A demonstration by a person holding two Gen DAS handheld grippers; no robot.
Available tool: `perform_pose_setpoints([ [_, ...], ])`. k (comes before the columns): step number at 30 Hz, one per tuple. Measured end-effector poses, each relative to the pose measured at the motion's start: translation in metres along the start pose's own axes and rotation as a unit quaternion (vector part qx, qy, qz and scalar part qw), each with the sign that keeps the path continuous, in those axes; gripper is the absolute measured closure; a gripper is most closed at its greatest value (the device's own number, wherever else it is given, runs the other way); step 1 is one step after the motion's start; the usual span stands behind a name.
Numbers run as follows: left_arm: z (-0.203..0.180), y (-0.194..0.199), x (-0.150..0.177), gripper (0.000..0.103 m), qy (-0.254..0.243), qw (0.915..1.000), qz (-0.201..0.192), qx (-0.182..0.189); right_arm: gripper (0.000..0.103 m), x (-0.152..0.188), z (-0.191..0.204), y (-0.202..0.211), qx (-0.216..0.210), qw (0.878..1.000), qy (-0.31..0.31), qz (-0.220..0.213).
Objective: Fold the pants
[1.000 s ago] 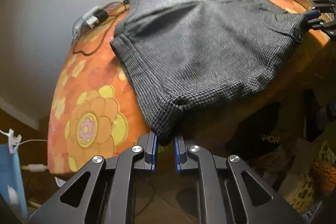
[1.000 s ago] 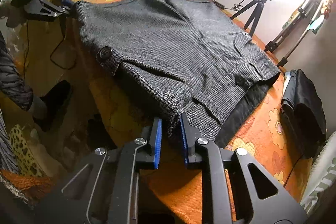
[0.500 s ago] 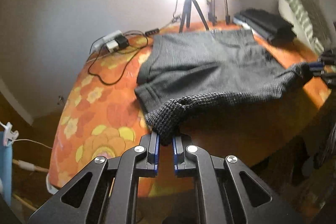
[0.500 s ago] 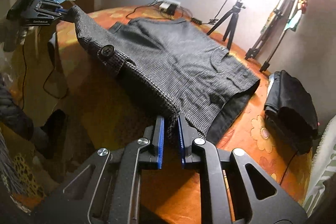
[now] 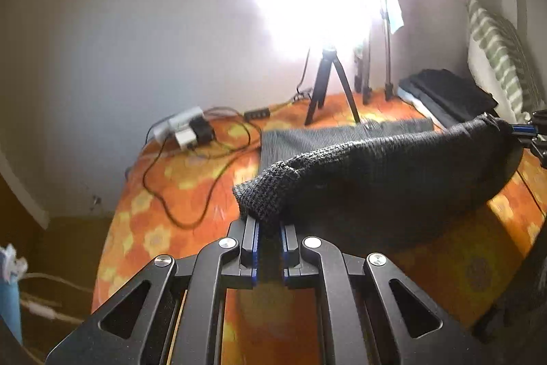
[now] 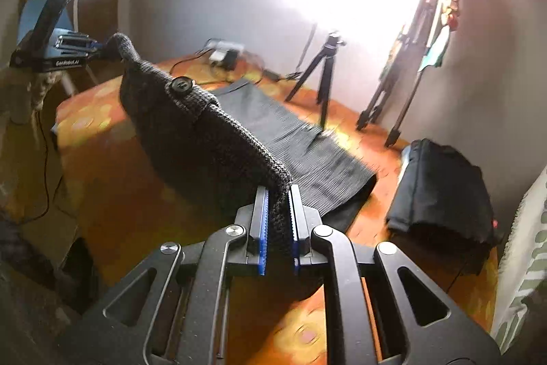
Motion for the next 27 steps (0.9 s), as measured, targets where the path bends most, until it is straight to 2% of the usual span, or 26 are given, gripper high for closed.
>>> perform_pose_setpoints([
  [6,-0.004,-0.048,-0.043,0.095,-0.003,1.0000,-0.007,-0.002,0.093,-0.029,-0.042,-0.037,0.014,1.000,-0.023,0.004],
  [11,-0.001,-0.093,-0.068,0.095,-0.005,0.9999,0.004,-0.010,0.093,-0.044,-0.073,-0.072,0.019,0.999,-0.042,0.013],
  [27,-0.001,-0.210,-0.080,0.095,-0.003,0.9974,0.064,-0.033,0.095,-0.058,-0.130,-0.194,0.047,0.994,-0.054,0.080],
])
Point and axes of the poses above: each gripper's, at about its wrist camera, not at the fingertips, and y roughly against the way its jaws point, z to its left, x to its underside, the point moved 1 cm from there along -y, roughly the way its jaws point
